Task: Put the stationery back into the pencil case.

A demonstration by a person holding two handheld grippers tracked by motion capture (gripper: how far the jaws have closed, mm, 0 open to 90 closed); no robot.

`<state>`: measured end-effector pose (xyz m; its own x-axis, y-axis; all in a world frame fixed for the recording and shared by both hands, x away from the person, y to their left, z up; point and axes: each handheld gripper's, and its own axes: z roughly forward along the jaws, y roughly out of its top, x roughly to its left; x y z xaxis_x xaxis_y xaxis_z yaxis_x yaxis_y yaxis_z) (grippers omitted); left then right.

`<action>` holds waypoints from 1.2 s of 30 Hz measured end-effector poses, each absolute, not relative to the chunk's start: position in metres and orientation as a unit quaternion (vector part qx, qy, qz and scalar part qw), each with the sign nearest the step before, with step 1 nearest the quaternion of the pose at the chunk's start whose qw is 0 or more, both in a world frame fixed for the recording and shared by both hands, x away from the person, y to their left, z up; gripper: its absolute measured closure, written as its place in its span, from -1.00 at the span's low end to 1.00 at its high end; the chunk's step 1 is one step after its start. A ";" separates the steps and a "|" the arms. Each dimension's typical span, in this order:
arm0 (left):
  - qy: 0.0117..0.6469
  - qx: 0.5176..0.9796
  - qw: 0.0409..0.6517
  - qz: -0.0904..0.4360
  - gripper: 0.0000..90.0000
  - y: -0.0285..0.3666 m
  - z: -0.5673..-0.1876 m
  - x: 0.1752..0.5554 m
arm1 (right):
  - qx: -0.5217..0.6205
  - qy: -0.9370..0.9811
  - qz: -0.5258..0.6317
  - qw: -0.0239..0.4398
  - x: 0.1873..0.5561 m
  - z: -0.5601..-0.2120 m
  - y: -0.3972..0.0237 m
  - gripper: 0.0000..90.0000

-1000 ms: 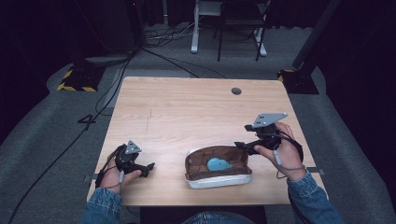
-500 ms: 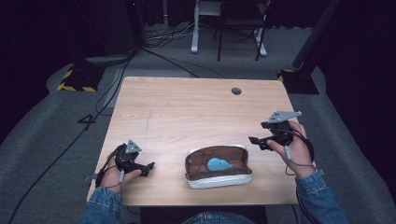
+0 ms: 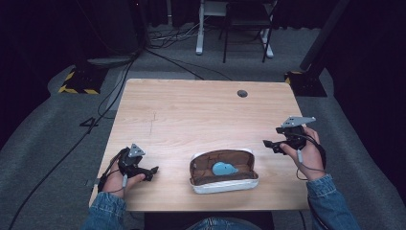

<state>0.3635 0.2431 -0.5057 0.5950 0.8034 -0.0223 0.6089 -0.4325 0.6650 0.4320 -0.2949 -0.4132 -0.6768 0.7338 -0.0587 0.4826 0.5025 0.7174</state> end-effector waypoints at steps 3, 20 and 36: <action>0.424 0.833 0.322 0.151 -0.99 0.243 -0.506 0.363 | 0.368 0.844 0.345 0.183 0.435 -0.423 -0.302 -0.52; 0.424 0.833 0.322 0.151 -0.99 0.243 -0.506 0.363 | 0.399 0.833 0.337 0.182 0.436 -0.469 -0.327 -0.54; 0.424 0.833 0.323 0.151 -0.99 0.243 -0.506 0.364 | 0.421 0.819 0.345 0.182 0.436 -0.501 -0.335 -0.61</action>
